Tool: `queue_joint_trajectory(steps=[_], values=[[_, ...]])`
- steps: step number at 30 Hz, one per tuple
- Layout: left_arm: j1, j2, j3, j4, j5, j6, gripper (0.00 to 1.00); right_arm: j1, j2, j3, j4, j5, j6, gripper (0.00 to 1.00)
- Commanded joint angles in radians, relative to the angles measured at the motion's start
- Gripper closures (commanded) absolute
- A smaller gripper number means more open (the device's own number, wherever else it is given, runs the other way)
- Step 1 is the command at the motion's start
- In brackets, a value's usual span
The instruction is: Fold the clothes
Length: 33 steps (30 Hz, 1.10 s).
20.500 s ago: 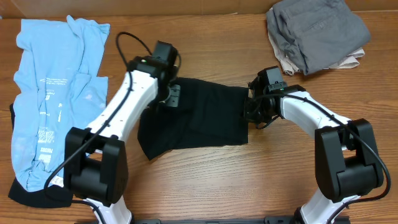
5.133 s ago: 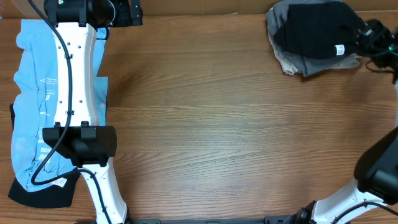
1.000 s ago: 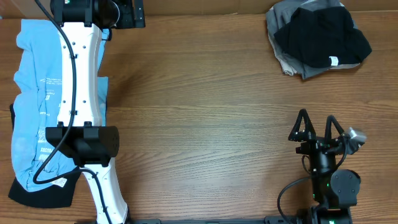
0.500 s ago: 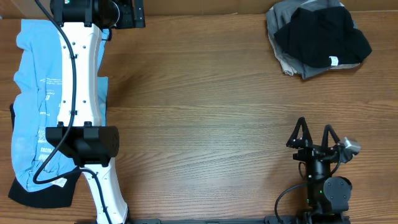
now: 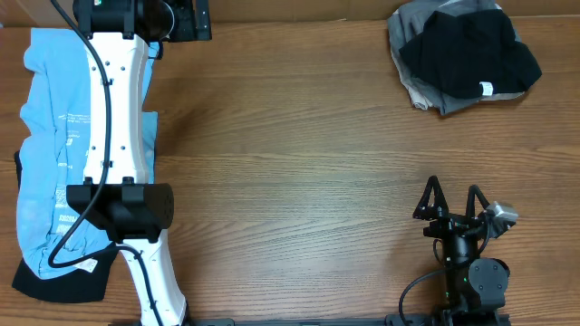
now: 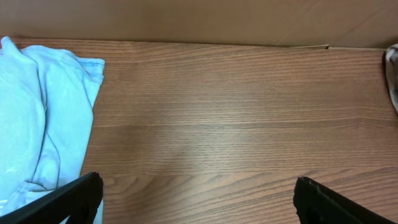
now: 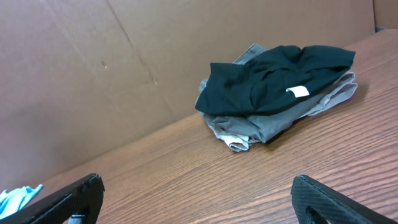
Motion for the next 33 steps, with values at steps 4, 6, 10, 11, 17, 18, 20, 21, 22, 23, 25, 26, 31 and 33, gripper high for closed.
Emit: queue_joint_trajectory(steps=[4,6,10,11,17,18,20,21,22,23,25,26,31,33], values=[[-0.003,0.000,0.000,0.002,-0.007,0.015,0.00,0.007,-0.012,-0.010,0.006,-0.007,-0.017,0.00],[-0.003,0.000,0.000,0.002,-0.006,0.015,0.00,0.007,-0.012,-0.010,0.006,-0.007,-0.017,0.00],[-0.003,0.000,0.000,0.002,-0.007,0.015,0.00,0.007,-0.012,-0.010,0.006,-0.007,-0.017,0.00],[-0.003,0.000,0.000,0.002,-0.007,0.015,0.00,0.007,-0.012,-0.010,0.006,-0.007,-0.017,0.00],[-0.003,0.000,0.000,0.001,-0.007,0.015,0.00,0.007,-0.012,-0.010,0.006,-0.007,-0.017,0.00],[-0.003,0.000,0.000,0.002,-0.007,0.015,0.00,0.007,-0.012,-0.010,0.006,-0.007,-0.017,0.00],[-0.003,0.000,0.000,0.002,-0.006,0.015,0.00,0.007,-0.012,-0.010,0.006,-0.007,-0.017,0.00],[-0.003,0.000,0.000,0.002,-0.007,0.015,0.00,0.007,-0.012,-0.010,0.006,-0.007,-0.017,0.00],[-0.003,0.000,0.000,0.002,-0.007,0.015,0.00,0.007,-0.012,-0.010,0.006,-0.007,-0.017,0.00],[-0.003,0.000,0.000,0.002,-0.006,0.015,0.00,0.007,-0.012,-0.010,0.006,-0.007,-0.017,0.00],[-0.003,0.000,0.000,0.002,-0.007,0.015,0.00,0.007,-0.012,-0.010,0.006,-0.007,-0.017,0.00],[-0.003,0.000,0.000,0.002,-0.006,0.015,0.00,0.007,-0.012,-0.010,0.006,-0.007,-0.017,0.00],[-0.012,-0.015,0.000,0.001,-0.006,0.015,0.00,0.007,-0.012,-0.010,0.006,-0.007,-0.017,0.00],[-0.016,-0.037,0.000,0.001,-0.006,0.015,0.00,0.007,-0.012,-0.010,0.006,-0.007,-0.017,0.00]])
